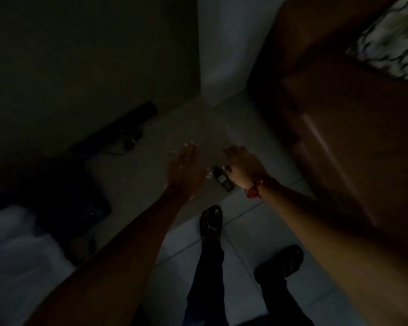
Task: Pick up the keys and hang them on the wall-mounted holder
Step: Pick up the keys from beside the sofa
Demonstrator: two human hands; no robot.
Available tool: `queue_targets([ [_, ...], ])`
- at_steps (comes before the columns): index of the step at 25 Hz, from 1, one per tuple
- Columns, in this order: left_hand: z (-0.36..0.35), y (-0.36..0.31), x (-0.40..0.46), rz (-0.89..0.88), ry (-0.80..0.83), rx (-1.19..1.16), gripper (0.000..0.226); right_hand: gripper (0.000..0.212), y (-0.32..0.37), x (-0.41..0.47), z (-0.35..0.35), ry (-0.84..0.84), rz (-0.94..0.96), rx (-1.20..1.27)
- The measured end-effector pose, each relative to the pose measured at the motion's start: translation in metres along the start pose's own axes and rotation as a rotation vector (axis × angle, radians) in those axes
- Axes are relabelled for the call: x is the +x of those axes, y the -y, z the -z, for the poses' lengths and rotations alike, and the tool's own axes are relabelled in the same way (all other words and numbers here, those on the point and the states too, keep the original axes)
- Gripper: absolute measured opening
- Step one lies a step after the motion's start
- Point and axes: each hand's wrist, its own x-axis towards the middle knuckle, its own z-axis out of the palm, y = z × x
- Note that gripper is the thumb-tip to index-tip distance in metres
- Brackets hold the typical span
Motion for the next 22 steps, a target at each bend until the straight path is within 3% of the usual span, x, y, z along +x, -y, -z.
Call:
queue_targets([
  [4,-0.072,0.024,-0.017,0.071,0.108,0.034,0.08,0.04,0.0,0.014,-0.07,0.02,-0.003,0.055],
  [10,-0.123,0.026,-0.012,0.111,0.054,-0.069,0.083,0.042,-0.006,0.024,-0.126,-0.128,-0.088,0.136],
  [16,-0.131,0.017,-0.011,0.153,0.045,-0.123,0.082,0.032,-0.011,0.024,-0.136,-0.205,-0.113,0.259],
  [22,-0.091,0.005,-0.008,0.128,0.023,-0.118,0.082,0.012,-0.013,0.014,-0.096,-0.156,-0.232,0.589],
])
